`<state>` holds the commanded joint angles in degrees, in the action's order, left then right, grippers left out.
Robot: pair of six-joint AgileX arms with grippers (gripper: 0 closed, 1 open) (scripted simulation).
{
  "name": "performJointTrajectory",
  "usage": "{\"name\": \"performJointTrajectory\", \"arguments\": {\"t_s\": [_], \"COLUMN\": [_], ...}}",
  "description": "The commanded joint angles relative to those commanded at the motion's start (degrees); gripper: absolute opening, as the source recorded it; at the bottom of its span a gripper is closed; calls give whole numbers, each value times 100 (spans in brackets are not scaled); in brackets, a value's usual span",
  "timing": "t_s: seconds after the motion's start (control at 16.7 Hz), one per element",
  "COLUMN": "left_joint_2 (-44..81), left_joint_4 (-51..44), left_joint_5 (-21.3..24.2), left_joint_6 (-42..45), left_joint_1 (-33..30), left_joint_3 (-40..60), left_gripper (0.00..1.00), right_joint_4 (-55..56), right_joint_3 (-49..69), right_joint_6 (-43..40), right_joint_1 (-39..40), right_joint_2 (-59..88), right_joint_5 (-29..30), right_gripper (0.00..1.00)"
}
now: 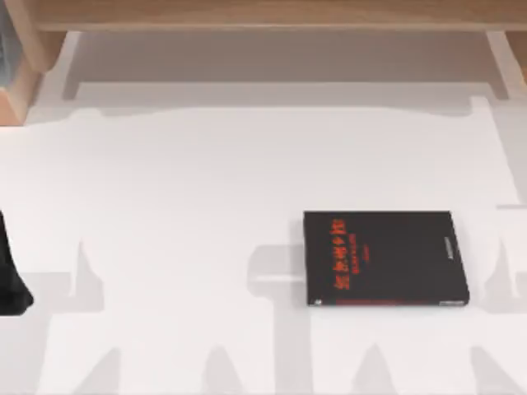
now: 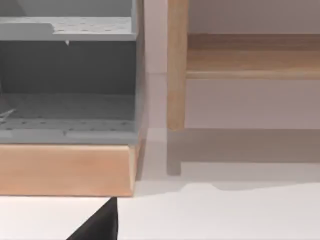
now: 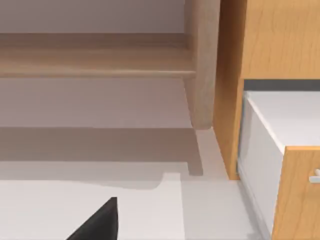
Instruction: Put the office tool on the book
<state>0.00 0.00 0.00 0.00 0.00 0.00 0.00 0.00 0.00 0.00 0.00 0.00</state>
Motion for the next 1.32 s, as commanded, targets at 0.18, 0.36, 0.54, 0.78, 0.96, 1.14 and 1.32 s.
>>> {"name": "performJointTrajectory", "arguments": {"t_s": [0.18,0.36,0.54,0.78,0.96,1.14,1.32], "left_joint_2": [0,0,0,0,0,0,0], "left_joint_4": [0,0,0,0,0,0,0], "left_joint_5": [0,0,0,0,0,0,0], "left_joint_6": [0,0,0,0,0,0,0], "left_joint_1": [0,0,0,0,0,0,0], "left_joint_3": [0,0,0,0,0,0,0], "left_gripper": [100,100,100,100,100,100,100], "right_joint_4": [-25,-278,-772,-1706,-2539,-3435,-4351], "right_joint_3": [46,499,1393,3094,4602,6204,7817], "right_joint_6": [-4,-49,-135,-298,-442,-599,-758], "right_joint_1": [-6,-65,-186,-423,-645,-894,-1161], "right_joint_2": [47,512,1423,3154,4688,6326,7990], "right_joint_5": [0,-5,-13,-28,-38,-46,-50], "right_gripper": [100,100,100,100,100,100,100]}}
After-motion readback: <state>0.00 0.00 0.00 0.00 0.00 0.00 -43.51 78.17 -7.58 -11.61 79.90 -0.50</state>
